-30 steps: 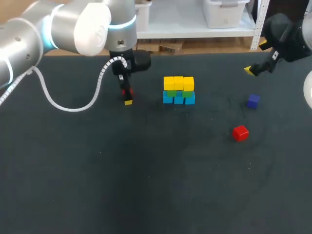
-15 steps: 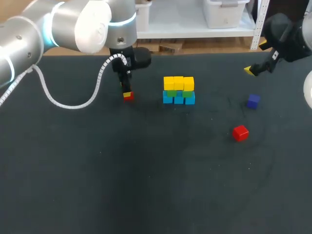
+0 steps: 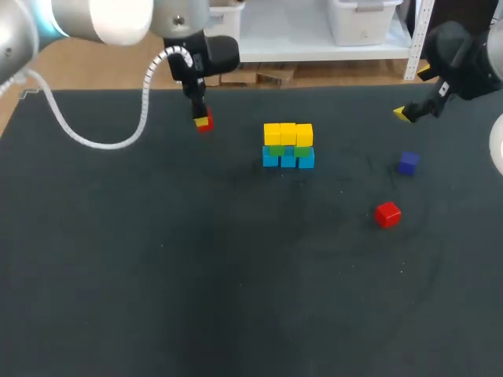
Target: Place the blue cubes, place green cubes on the blue cubes, place the yellow cubes on the green cubes, then place the red cubes on the yellow cubes, and place purple cube on the red cubes.
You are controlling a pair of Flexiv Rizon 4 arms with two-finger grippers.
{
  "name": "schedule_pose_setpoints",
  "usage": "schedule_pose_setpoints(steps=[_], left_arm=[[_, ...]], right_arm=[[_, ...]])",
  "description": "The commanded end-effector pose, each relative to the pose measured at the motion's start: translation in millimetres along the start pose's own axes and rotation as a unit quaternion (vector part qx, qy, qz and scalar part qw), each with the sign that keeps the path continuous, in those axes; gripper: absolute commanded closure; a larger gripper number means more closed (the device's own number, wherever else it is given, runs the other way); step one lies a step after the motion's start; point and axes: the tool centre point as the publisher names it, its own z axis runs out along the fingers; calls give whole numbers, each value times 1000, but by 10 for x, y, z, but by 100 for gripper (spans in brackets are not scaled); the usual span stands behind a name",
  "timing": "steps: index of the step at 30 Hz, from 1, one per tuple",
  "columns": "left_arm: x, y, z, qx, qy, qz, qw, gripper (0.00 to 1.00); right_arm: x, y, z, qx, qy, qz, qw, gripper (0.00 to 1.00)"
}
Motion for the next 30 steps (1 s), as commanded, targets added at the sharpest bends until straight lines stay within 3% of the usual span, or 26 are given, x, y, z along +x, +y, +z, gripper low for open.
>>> schedule_pose_setpoints(steps=[1,5,13,16,23,30], left_arm=[[-1,-191,-270,-28,5,19,999,100],[-179,-213,-486,-55,37,21,998,100],[-630,-425,-642,-47,28,65,996,100],[-714,-421,-639,-51,32,70,996,100],[-862,-432,-603,-16,0,74,997,100],[-981,-436,-577,-15,0,74,997,100]], right_arm=[[-4,8,0,2,1,0,1000,0],[-4,8,0,2,1,0,1000,0],[-4,8,0,2,1,0,1000,0],[-4,8,0,2,1,0,1000,0],[-4,8,0,2,1,0,1000,0],[-4,8,0,2,1,0,1000,0]])
